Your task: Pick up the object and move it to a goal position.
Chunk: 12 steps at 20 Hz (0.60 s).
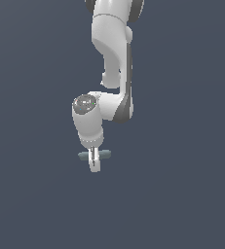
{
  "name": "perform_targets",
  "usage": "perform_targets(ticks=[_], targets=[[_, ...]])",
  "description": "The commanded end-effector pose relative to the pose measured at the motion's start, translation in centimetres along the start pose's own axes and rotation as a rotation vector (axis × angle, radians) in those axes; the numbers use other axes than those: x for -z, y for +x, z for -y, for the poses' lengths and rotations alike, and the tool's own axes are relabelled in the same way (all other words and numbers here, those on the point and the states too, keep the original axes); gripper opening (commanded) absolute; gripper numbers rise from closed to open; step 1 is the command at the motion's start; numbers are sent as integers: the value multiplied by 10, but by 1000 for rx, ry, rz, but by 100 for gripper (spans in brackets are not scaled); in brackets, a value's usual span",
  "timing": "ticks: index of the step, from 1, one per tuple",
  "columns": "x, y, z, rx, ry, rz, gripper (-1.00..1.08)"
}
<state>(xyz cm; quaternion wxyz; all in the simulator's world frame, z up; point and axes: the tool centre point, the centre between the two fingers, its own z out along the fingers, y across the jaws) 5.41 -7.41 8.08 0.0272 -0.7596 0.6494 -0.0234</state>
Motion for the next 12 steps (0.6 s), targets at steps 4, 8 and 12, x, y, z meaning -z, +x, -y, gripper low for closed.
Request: perform_targets(ticks=[4,8,12], targets=[[36,-10,-15,0,1,1,-100],[68,-18,-28,0,1,2,-100],[101,-27,-42,-1,1,3,-100]])
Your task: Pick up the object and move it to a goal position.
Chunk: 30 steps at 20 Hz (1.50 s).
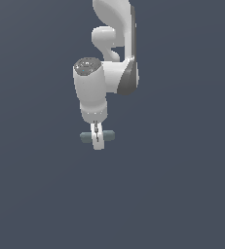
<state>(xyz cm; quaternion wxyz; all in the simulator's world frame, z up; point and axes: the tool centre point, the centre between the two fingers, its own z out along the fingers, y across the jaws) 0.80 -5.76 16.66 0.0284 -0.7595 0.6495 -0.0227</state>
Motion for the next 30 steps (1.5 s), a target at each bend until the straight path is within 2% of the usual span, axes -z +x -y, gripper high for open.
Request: perform_targets(ticks=[1,30], targets=[[21,-6,-9,0,0,1,-100],[278,-70,-108,-1,0,-7,-100]])
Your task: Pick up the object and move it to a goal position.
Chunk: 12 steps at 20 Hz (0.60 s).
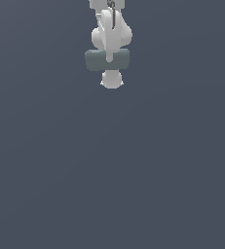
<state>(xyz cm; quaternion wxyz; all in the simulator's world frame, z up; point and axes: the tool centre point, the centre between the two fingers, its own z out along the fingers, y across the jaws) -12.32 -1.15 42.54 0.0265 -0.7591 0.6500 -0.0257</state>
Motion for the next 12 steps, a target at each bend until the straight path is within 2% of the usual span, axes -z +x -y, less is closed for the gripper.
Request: perform_targets(ticks=[1,12], targets=[[17,-5,-6,0,-1,0,-100],[55,-15,-17,2,-1,2,-100]])
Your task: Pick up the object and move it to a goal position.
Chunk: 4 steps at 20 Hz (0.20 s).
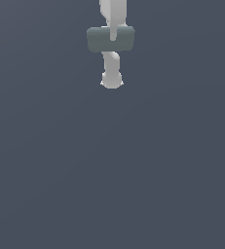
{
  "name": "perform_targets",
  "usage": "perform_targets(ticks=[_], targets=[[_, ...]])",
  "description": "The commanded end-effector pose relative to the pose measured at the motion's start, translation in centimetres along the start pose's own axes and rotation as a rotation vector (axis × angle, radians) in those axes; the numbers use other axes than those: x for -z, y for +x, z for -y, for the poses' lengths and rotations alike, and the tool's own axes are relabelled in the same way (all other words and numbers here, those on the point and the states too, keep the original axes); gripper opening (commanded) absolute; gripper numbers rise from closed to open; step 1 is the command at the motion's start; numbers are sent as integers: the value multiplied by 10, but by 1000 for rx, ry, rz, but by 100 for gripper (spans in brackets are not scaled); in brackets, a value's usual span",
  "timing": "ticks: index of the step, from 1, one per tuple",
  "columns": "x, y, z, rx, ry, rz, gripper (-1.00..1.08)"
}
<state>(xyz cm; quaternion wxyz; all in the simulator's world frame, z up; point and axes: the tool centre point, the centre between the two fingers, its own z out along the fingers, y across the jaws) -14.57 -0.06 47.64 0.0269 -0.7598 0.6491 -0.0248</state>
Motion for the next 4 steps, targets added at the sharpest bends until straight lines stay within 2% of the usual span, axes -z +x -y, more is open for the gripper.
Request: perform_targets(ticks=[1,4], targets=[[3,-1,-1,0,-1,1,-100],[2,-1,0,0,-1,1,-100]])
